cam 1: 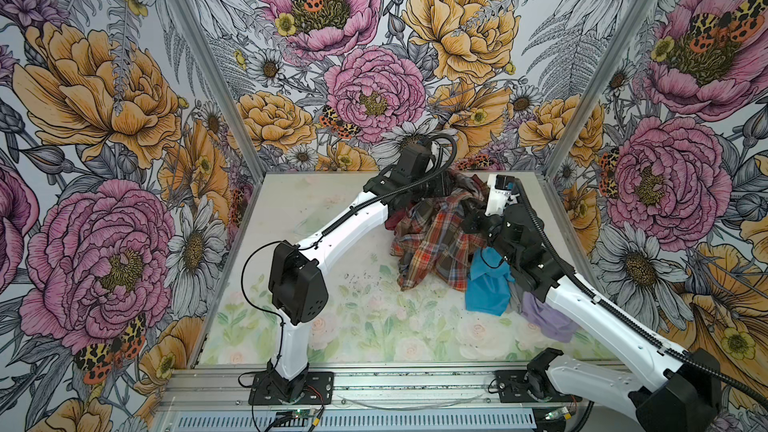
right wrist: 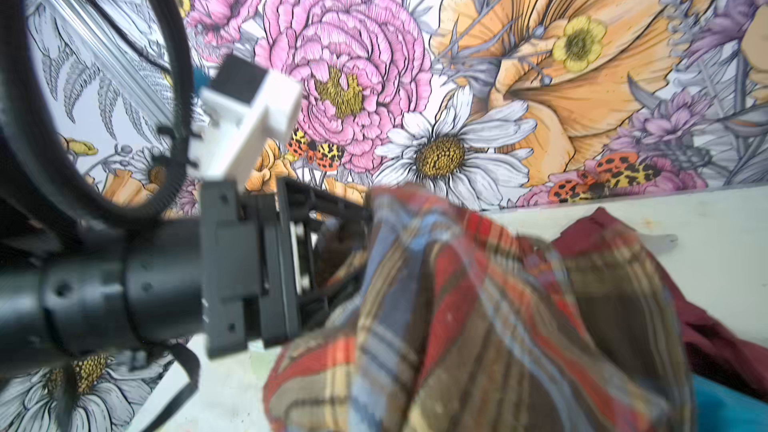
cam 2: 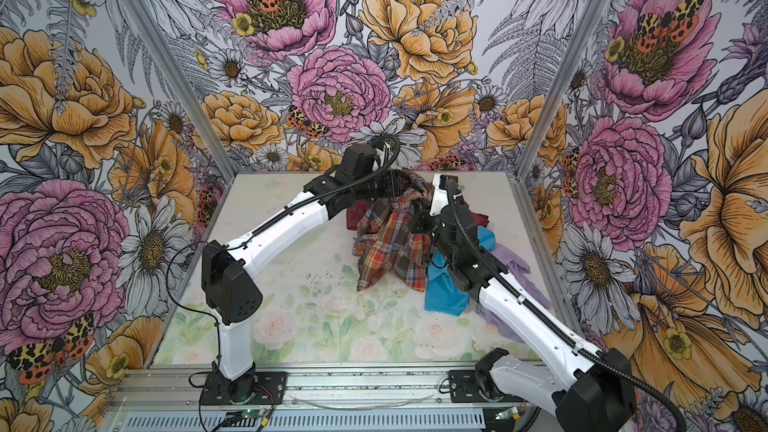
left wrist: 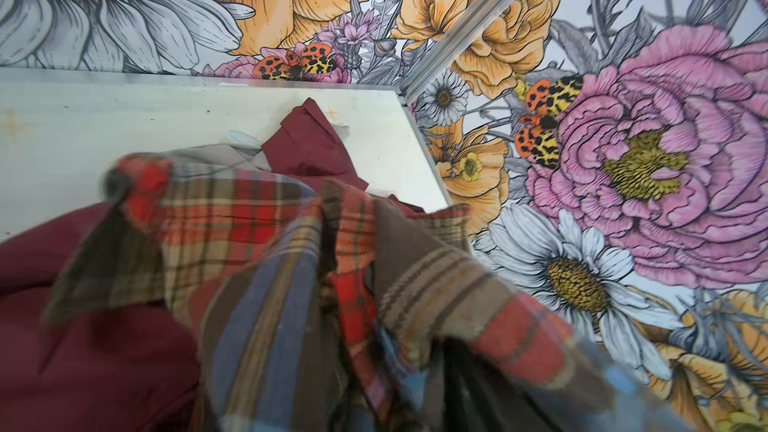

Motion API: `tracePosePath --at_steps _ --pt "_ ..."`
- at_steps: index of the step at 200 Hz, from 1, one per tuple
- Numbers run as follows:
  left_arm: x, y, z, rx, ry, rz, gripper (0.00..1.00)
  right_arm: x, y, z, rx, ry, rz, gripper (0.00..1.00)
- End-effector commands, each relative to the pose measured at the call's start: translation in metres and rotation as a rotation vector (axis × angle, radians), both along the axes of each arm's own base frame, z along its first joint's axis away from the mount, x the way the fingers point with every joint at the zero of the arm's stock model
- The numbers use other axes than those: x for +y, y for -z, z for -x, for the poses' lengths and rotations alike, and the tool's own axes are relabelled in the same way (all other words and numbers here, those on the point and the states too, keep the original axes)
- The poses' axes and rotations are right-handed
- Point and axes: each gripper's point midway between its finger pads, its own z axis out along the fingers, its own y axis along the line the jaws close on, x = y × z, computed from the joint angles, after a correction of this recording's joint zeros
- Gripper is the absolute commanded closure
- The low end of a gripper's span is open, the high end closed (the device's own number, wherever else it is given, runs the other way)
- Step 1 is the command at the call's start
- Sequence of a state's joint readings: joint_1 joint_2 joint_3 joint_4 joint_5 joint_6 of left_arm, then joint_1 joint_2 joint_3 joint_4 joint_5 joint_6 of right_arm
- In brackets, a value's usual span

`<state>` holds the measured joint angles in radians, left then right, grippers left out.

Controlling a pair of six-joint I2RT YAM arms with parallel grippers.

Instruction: Pick out a specific cloth from the pile

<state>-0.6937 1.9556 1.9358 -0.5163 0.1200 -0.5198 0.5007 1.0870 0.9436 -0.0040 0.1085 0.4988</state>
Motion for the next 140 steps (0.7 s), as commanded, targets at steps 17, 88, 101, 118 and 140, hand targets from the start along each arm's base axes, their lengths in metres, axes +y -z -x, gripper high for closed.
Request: tracePosePath --at_steps 17,88,101,118,140 --pt "0.028 -0.036 0.004 -0.100 -0.024 -0.005 0.22 -0.025 -0.068 0.003 -0.080 -0.006 -0.037 1.00" --pt "0.062 -0.041 0.018 -0.140 -0.020 -0.051 0.01 -0.045 -0.182 0.002 -0.275 -0.014 -0.021 1.00" --pt "0.068 -0.037 0.020 -0.139 -0.027 -0.068 0.01 -0.048 -0.201 0.003 -0.310 -0.011 -0.019 1.00" --pt "0.074 -0.031 0.023 -0.137 -0.024 -0.086 0.01 -0.057 -0.221 0.001 -0.342 0.012 -0.015 1.00" --pt "0.078 -0.025 0.028 -0.140 -0.013 -0.108 0.01 -0.070 -0.242 -0.001 -0.369 0.031 -0.030 1.00"
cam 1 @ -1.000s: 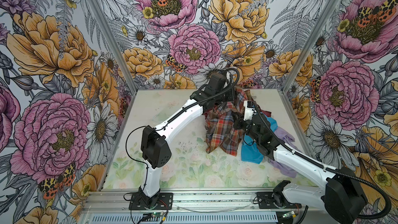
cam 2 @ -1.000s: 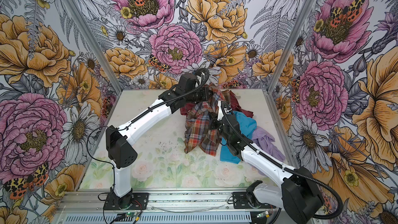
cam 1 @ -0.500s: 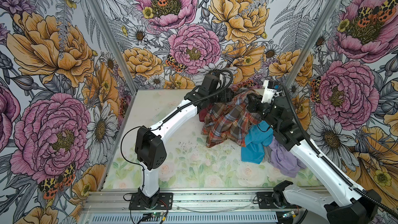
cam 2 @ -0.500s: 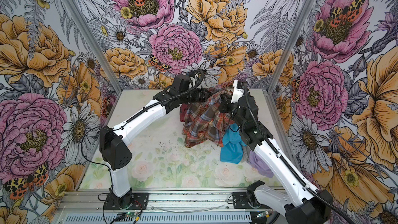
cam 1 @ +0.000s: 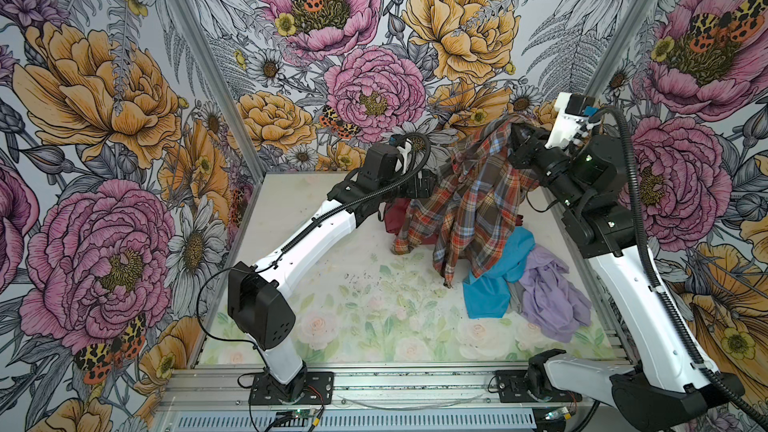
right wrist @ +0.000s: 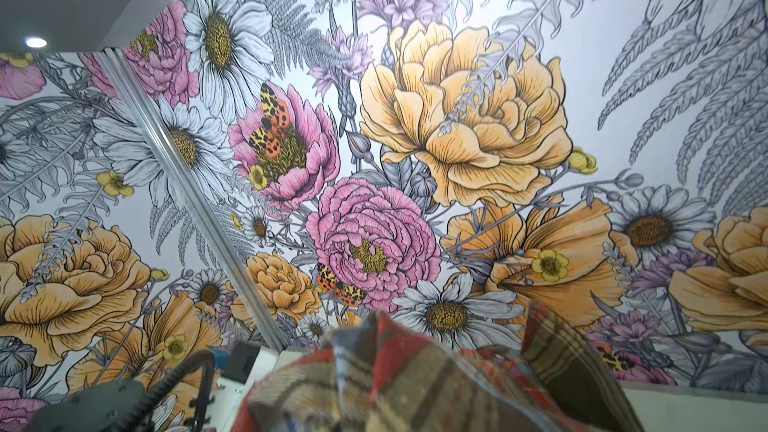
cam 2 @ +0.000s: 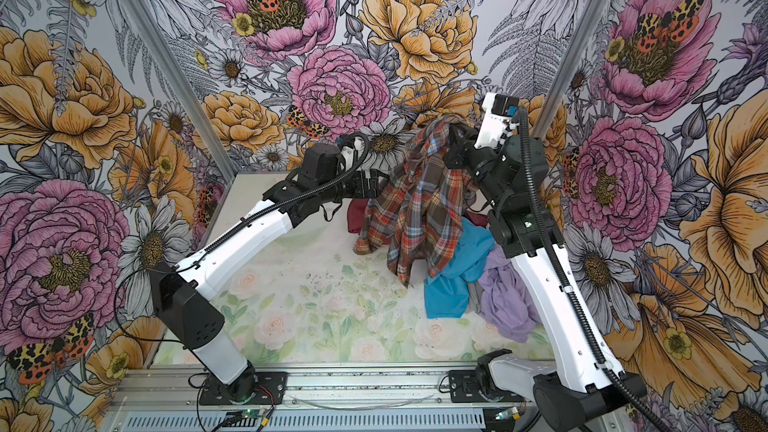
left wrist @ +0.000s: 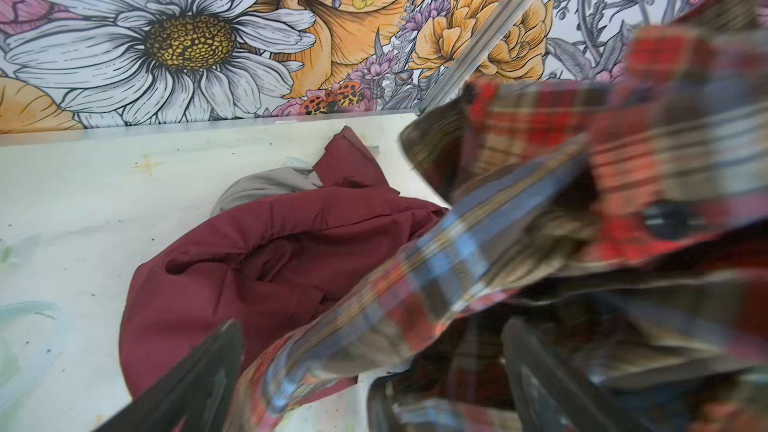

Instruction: Pick out a specific cloth from the pile

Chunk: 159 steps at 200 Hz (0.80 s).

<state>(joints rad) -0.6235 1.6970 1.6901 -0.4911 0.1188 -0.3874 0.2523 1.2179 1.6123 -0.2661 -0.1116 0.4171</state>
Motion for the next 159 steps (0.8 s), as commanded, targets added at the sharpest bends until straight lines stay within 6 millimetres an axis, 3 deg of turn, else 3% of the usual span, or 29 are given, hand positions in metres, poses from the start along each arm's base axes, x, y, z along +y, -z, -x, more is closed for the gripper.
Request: tracePosePath --at_steps 1,33,82,116,159 --pt "0.010 0.003 0.004 -0.026 -0.002 -0.048 0.01 -0.012 -0.037 0.006 -0.086 0.008 -0.004 1.00" --pt "0.007 0.008 0.009 -0.037 0.033 -0.070 0.01 -0.034 -0.071 0.011 -0.136 0.019 -0.045 1.00" --pt "-0.018 0.002 0.018 -0.077 0.108 -0.058 0.01 -0.071 -0.113 0.022 -0.196 0.035 -0.109 1.00" --pt "-0.034 -0.006 0.022 -0.096 0.141 -0.047 0.01 -0.100 -0.120 0.017 -0.159 0.039 -0.180 1.00" --pt "-0.053 -0.002 0.029 -0.099 0.178 -0.058 0.01 -0.144 -0.119 0.017 -0.131 0.099 -0.251 1.00"
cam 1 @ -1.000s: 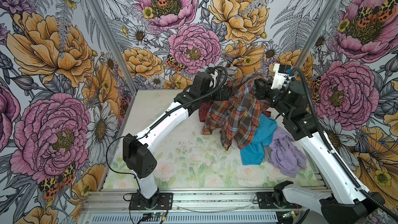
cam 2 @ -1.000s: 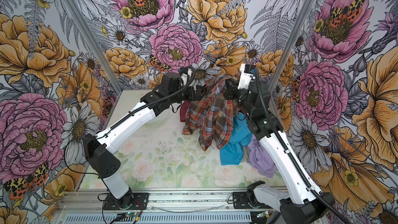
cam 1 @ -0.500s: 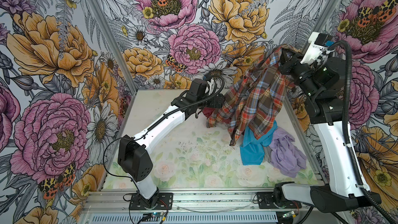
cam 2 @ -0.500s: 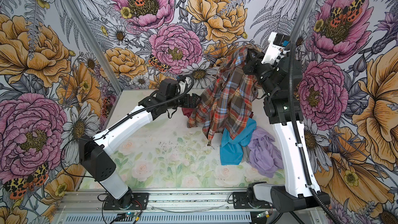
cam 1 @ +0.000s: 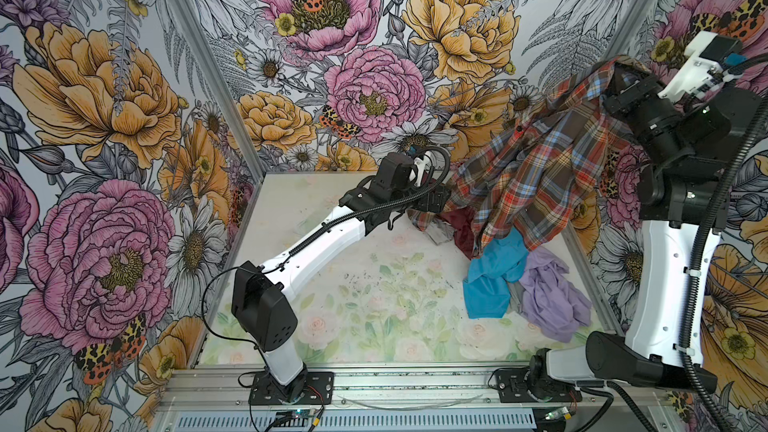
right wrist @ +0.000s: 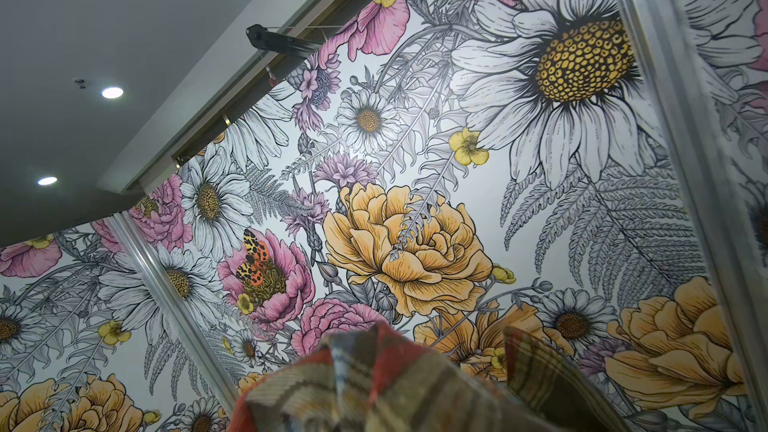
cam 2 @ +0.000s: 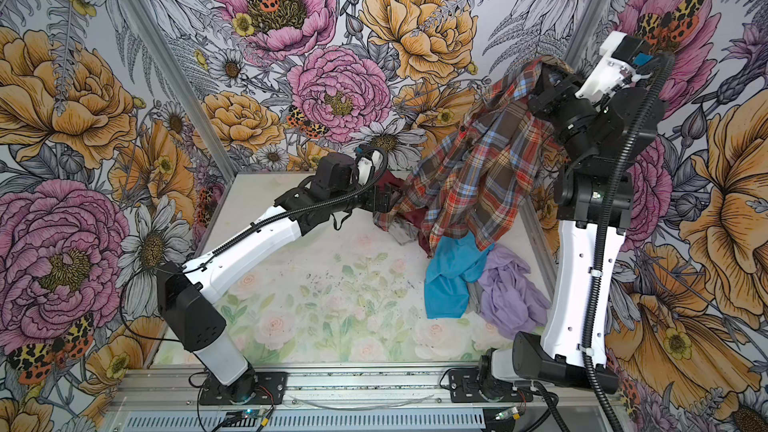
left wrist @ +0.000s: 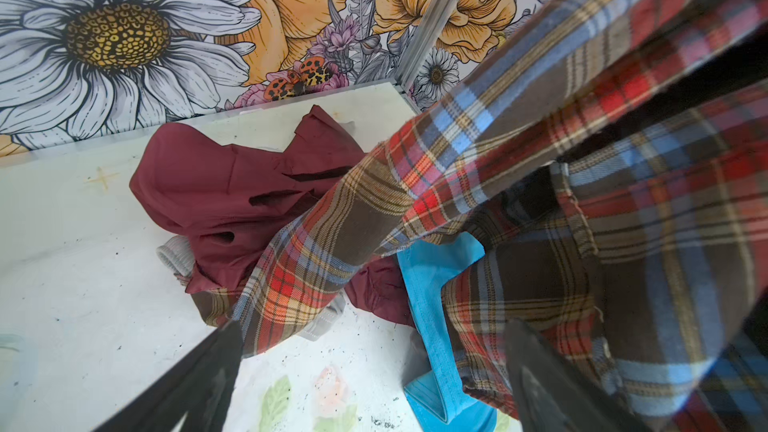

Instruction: Pick out a specific cloth from the pile

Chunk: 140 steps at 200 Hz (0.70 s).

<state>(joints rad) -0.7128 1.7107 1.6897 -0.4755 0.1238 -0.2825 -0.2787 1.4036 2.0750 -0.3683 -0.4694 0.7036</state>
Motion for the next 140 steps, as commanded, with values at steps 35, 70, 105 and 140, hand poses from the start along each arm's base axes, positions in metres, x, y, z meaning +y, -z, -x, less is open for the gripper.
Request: tracePosePath --at_steps 35,70,105,140 --pt "-0.022 0.000 0.004 -0.023 0.051 -0.004 0.02 -0.047 -0.017 0.014 -0.012 0.019 -0.188 1.00" --pt "-0.028 0.005 0.006 -0.020 0.058 -0.012 0.02 -0.064 -0.027 0.013 -0.019 0.026 -0.270 1.00" --pt "-0.033 0.013 0.008 -0.012 0.062 -0.027 0.02 -0.075 -0.059 0.022 -0.081 0.001 -0.356 1.00" --pt "-0.038 0.017 0.008 -0.016 0.070 -0.039 0.02 -0.083 -0.084 0.031 -0.131 -0.057 -0.464 1.00"
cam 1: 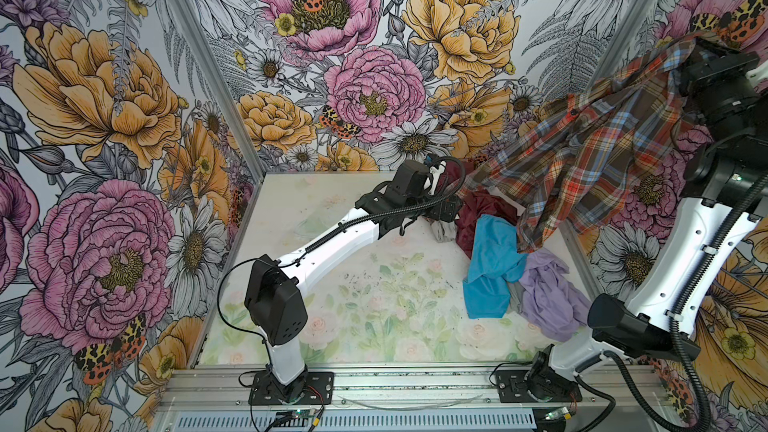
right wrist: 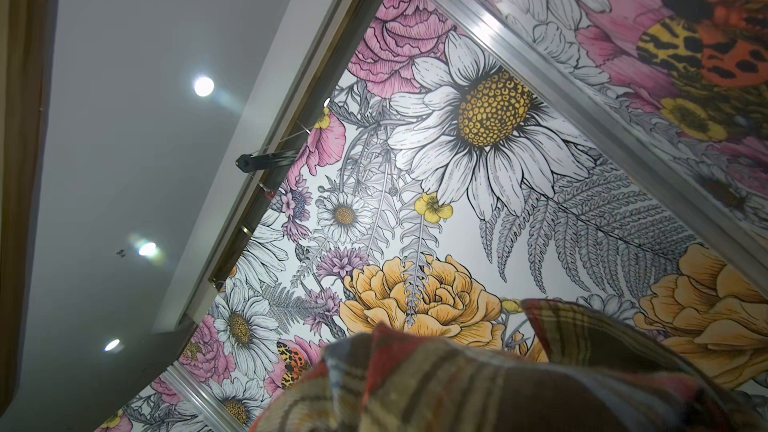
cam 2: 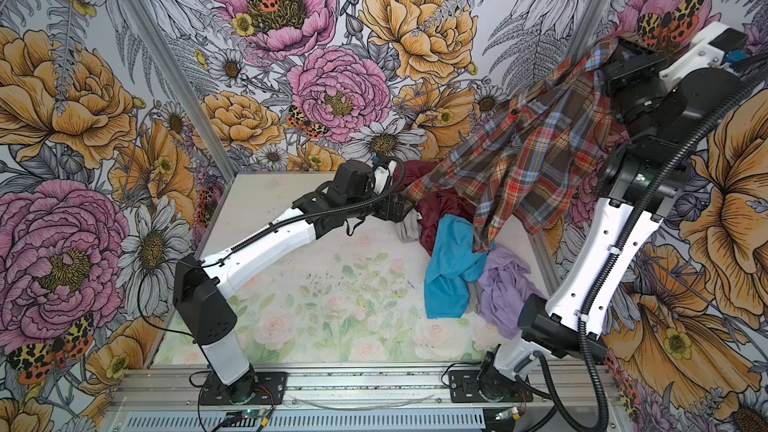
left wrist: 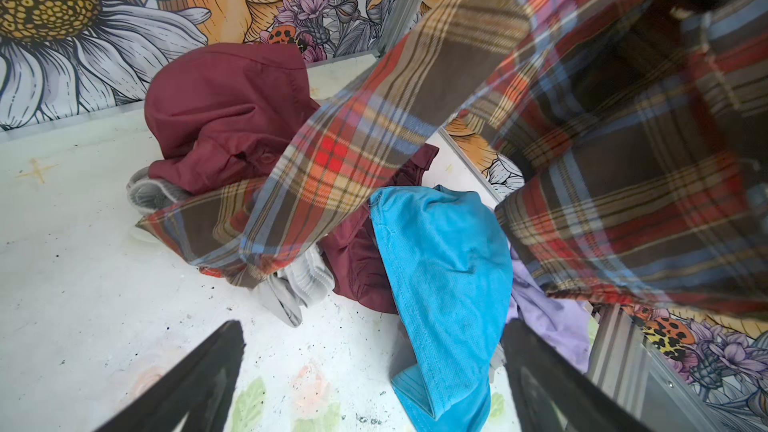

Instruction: Pick out a specific cloth from the pile

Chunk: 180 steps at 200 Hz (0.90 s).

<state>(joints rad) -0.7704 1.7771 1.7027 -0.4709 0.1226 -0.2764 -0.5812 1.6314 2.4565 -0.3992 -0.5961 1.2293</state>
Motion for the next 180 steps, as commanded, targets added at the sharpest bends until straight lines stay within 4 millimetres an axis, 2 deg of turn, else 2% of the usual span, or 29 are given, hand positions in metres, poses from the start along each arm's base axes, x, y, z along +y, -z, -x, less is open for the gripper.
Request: tracePosePath --at_steps 1,18,24,26,28,46,89,112,120,124,128,129,137,141,145,162,180 --pt "-0.007 -0.010 -0.003 -0.048 0.012 -0.001 0.02 0.010 -0.039 0.025 -0.121 -0.056 -0.059 1.00" --pt "-0.014 -0.011 -0.002 -0.064 0.025 -0.007 0.02 0.017 -0.040 0.026 -0.121 -0.088 -0.073 1.00" --pt "-0.016 -0.018 -0.001 -0.079 0.033 0.002 0.02 0.020 -0.038 0.027 -0.114 -0.098 -0.073 1.00" --pt "-0.021 -0.006 -0.005 -0.065 0.039 -0.014 0.02 0.020 -0.037 0.027 -0.111 -0.099 -0.074 1.00" --pt "-0.024 -0.003 -0.006 -0.063 0.042 -0.019 0.02 0.021 -0.037 0.028 -0.111 -0.100 -0.072 1.00" --pt "-0.042 -0.005 -0.008 -0.098 0.086 -0.021 0.01 0.026 -0.028 0.030 -0.092 -0.104 -0.073 1.00" --pt "-0.103 -0.010 -0.026 -0.197 0.219 0.026 0.01 0.031 -0.005 0.029 -0.041 -0.131 -0.098 1.00" --pt "-0.137 0.004 -0.034 -0.192 0.279 0.067 0.04 0.032 0.006 0.028 -0.022 -0.136 -0.117 1.00" --pt "-0.147 0.011 -0.036 -0.181 0.296 0.081 0.15 0.032 0.011 0.026 -0.011 -0.137 -0.122 1.00" --pt "-0.151 0.014 -0.036 -0.173 0.302 0.086 0.27 0.032 0.013 0.025 -0.005 -0.137 -0.126 1.00" --pt "-0.154 0.016 -0.035 -0.168 0.308 0.094 0.41 0.031 0.016 0.024 0.002 -0.134 -0.131 1.00" --pt "-0.155 0.016 -0.034 -0.166 0.312 0.096 0.49 0.031 0.018 0.023 0.006 -0.135 -0.134 1.00" --pt "-0.160 0.016 -0.031 -0.160 0.324 0.109 0.78 0.029 0.028 0.018 0.025 -0.131 -0.148 1.00" --pt "-0.160 0.016 -0.031 -0.162 0.325 0.112 0.91 0.028 0.034 0.015 0.039 -0.132 -0.157 1.00" --pt "-0.161 0.013 -0.029 -0.168 0.322 0.114 1.00 0.027 0.039 0.012 0.050 -0.129 -0.162 1.00" --pt "-0.155 -0.001 -0.026 -0.198 0.300 0.136 1.00 0.024 0.069 -0.003 0.108 -0.119 -0.179 1.00" --pt "-0.141 -0.029 -0.026 -0.222 0.258 0.189 1.00 0.021 0.102 -0.018 0.171 -0.106 -0.195 1.00"
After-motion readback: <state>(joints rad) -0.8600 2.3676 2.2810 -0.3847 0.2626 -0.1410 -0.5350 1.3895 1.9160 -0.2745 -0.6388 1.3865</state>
